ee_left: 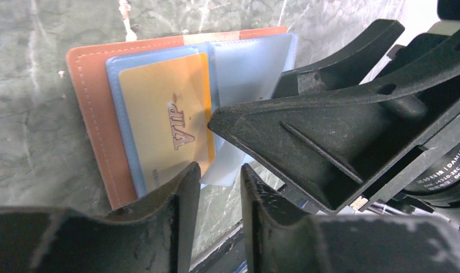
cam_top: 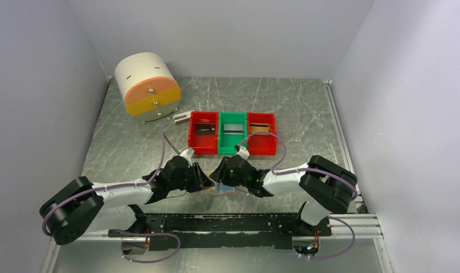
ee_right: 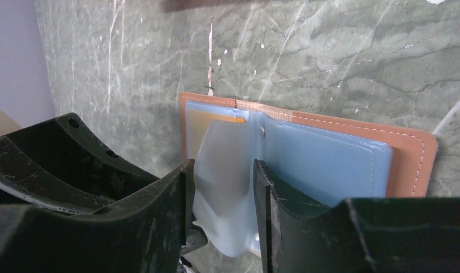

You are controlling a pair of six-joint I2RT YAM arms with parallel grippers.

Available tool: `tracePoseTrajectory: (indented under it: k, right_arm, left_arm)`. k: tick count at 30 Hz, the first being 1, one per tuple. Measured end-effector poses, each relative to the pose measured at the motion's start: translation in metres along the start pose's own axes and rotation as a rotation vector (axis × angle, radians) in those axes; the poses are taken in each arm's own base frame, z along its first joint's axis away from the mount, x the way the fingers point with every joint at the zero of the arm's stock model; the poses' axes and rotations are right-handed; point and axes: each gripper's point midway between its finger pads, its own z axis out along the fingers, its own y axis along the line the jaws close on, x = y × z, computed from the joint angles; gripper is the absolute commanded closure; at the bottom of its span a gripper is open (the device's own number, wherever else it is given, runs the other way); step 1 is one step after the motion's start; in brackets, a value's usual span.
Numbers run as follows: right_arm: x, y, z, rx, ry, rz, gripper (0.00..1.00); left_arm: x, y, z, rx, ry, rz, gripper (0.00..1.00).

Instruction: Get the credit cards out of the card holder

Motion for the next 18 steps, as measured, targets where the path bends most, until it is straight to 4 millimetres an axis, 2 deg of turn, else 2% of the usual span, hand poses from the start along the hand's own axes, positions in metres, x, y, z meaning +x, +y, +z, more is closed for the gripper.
tracePoseTrajectory:
  k: [3,11,18]
  right_arm:
    - [0.0,0.001,0.0,-0.003,0.001,-0.001,0.49]
    - [-0.002,0.001,-0.014,0.007,0.016,-0.056,0.34]
    - [-0.02,-0.004,-0.034,0.079,-0.042,-0.088,0.31]
  left_arm:
    - [0.003,-0.003,0.001,0.021,0.017,0.013,0.68]
    - [0.004,-0.011,0.002,0.055,0.036,0.066,0.66]
    - [0.005,-0.024,0.012,0.086,0.088,0.115,0.64]
